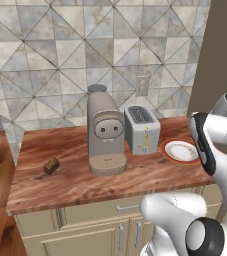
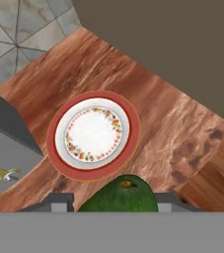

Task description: Pick the avocado and bread from the counter and place them on the plate. Then pick the jam from the cabinet and place it next to the plate. Lastly close the cabinet door.

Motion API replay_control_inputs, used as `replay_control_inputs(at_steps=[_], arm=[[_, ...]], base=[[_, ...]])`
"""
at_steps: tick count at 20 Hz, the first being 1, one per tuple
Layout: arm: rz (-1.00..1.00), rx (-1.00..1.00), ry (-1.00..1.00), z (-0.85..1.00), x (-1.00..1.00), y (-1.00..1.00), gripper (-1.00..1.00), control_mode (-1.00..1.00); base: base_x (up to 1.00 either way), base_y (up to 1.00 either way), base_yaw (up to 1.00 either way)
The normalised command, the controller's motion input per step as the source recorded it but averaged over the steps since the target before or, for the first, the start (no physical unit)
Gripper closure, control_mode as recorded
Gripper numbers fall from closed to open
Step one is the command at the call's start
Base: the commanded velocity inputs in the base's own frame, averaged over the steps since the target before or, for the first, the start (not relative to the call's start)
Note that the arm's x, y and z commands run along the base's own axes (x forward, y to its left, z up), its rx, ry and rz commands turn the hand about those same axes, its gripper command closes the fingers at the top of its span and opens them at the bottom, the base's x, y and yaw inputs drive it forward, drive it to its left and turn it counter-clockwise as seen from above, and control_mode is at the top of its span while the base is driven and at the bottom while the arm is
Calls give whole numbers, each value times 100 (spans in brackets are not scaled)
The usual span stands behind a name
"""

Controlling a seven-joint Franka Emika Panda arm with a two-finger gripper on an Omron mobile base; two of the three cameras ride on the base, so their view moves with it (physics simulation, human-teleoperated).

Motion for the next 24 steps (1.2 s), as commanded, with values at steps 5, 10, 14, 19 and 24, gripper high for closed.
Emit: replay_control_inputs(at_steps=[5, 10, 14, 19, 24], arm=[[0, 0, 4, -53, 33, -4, 100, -100], [0, 2, 0, -52, 27, -11, 100, -100], [0, 6, 0, -41, 30, -24, 100, -100], [0, 4, 0, -28, 37, -24, 100, -100], [0, 0, 0, -18, 45, -17, 100, -100]], base=[[0, 0, 0], [0, 0, 0], [0, 0, 0], [0, 0, 0], [0, 0, 0]])
